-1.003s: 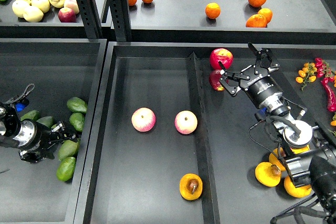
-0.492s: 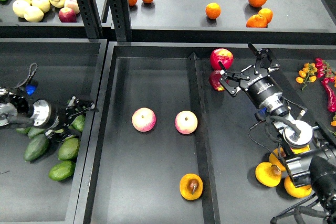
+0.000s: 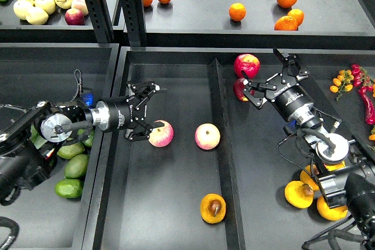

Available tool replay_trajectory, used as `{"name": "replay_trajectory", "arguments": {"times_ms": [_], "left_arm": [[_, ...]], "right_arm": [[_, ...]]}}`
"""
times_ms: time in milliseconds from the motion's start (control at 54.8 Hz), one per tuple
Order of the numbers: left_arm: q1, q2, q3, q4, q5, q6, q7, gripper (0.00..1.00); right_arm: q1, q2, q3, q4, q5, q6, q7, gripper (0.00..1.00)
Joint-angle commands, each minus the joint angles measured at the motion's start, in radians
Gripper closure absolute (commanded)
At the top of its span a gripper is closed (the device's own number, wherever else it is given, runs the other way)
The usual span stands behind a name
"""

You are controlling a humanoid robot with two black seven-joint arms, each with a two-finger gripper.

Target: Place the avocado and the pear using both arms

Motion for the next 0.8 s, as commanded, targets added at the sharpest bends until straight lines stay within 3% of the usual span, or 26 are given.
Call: {"name": "replay_trajectory", "arguments": {"times_ms": [0, 146, 274, 474, 638, 784], "left_arm": [[0.040, -0.042, -0.134, 0.010, -0.012, 0.000, -0.009, 0.02], [0.095, -0.042, -0.237, 0.007, -0.104, 0.000, -0.019, 0.02], [0.117, -0.042, -0.268, -0.001, -0.202, 0.000, -0.064, 0.02], [0.145, -0.042, -0.308, 0.011, -0.294, 0.000, -0.075, 0.02], [0.145, -0.042, -0.320, 0.019, -0.351, 0.000, -0.114, 0.02], [0.146, -0.042, -0.322, 0.018, -0.356, 0.000, -0.116, 0.02]], "right_arm": [[-0.001, 0.000, 0.000, -0.002, 0.000, 0.000, 0.000, 0.00], [-0.001, 0.000, -0.002, -0.005, -0.002, 0.000, -0.003, 0.00], [-0.001, 0.000, -0.005, -0.006, -0.003, 0.000, -0.021, 0.00], [0.012, 0.000, -0.023, 0.001, -0.005, 0.000, -0.046, 0.00], [0.065, -0.007, -0.103, 0.004, -0.006, 0.000, -0.097, 0.00], [0.131, -0.130, -0.218, -0.006, 0.000, 0.000, -0.164, 0.00]]}}
